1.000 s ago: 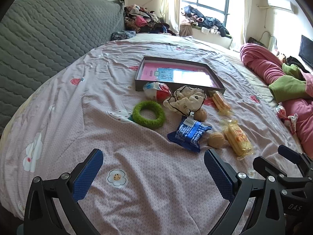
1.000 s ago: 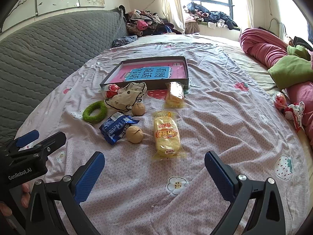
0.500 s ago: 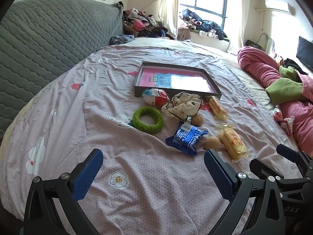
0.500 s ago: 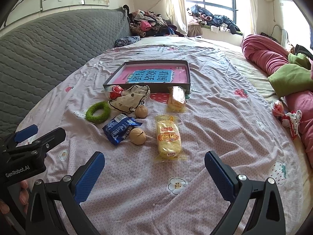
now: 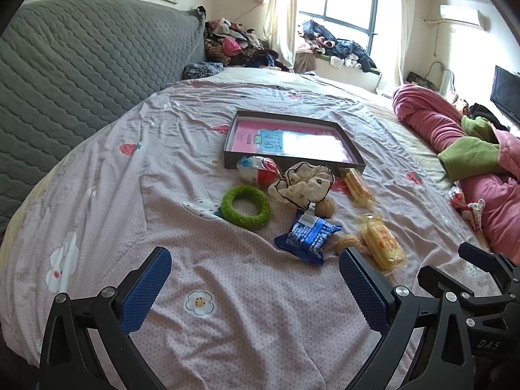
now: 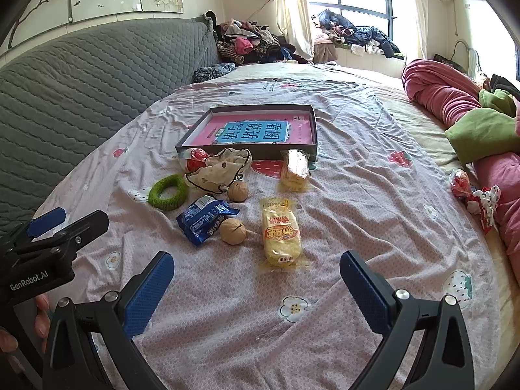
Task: Organize objects
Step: 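Move both tools toward the green ring and the wrapped yellow cake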
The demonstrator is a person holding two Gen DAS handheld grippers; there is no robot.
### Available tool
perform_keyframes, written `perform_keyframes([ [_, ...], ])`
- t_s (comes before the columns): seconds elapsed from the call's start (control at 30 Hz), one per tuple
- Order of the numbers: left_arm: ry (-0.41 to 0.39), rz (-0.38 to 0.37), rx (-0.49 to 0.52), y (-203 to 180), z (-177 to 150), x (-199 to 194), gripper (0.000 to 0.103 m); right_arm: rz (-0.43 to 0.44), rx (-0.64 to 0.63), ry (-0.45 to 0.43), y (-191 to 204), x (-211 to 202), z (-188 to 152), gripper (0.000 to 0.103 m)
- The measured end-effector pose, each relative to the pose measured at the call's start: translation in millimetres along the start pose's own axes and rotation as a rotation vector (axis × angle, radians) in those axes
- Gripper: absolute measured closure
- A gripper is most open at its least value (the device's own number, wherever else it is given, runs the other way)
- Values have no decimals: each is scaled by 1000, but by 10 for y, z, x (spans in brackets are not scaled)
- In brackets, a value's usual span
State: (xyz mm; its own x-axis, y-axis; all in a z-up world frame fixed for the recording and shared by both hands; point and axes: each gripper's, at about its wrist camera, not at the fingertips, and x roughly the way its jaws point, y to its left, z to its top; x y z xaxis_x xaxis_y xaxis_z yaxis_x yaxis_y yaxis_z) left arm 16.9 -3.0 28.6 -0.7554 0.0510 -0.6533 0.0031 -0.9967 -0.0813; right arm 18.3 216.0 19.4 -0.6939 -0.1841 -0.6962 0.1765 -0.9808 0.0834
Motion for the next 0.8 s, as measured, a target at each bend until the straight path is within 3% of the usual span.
perform_keyframes([
  [0.3, -5, 9, 40, -25, 49, 154, 0, 3, 6, 57, -53, 121, 67, 0],
  [0.8, 96, -18, 64, -65, 94, 697, 0, -19, 5, 182, -207, 598, 110, 0],
])
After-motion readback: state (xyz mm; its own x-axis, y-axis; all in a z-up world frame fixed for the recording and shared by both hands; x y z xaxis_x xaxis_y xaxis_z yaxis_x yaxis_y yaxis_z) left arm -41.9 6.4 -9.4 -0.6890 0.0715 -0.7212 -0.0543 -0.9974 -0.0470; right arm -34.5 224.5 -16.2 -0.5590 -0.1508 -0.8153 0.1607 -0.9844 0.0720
